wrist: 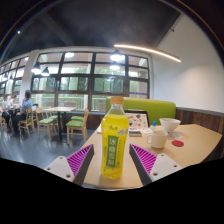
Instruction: Pour water
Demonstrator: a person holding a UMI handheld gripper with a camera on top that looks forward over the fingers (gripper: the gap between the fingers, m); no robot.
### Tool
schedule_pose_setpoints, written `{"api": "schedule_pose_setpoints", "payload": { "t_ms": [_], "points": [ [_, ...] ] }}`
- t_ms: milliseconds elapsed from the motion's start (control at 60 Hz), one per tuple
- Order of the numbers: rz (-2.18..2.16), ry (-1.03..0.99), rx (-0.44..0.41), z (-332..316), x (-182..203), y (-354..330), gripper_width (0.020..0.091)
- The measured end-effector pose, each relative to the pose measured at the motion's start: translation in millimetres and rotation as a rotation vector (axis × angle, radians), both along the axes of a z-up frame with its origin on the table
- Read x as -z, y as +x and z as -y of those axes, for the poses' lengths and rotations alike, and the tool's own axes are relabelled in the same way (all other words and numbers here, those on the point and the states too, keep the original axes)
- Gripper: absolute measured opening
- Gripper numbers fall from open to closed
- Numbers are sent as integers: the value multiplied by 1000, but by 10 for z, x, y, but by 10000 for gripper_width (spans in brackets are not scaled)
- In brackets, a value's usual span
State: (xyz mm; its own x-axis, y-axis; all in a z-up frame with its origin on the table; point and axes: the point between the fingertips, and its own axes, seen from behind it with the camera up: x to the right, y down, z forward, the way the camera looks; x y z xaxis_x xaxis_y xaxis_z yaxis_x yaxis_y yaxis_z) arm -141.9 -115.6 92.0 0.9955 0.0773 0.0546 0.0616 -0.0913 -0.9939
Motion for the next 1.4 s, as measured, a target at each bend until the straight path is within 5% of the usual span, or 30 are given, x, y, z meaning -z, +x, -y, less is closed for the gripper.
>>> {"api": "schedule_pose_setpoints", "payload": {
  "t_ms": [150,217,400,733,950,1183,1400],
  "points": [
    [-15,47,51,-506,-115,95,781],
    [-25,55,48,-665,-105,68,445],
    [-158,67,14,-736,-74,4,292],
    [-280,-10,-69,-1252,-92,204,268],
    [-1083,-39,-139,-1601,-752,514,266],
    [-1849,-21,-140,-2012,-676,1252,266],
    [-2214,-82,-96,-1964,-601,1206,275]
  ]
}}
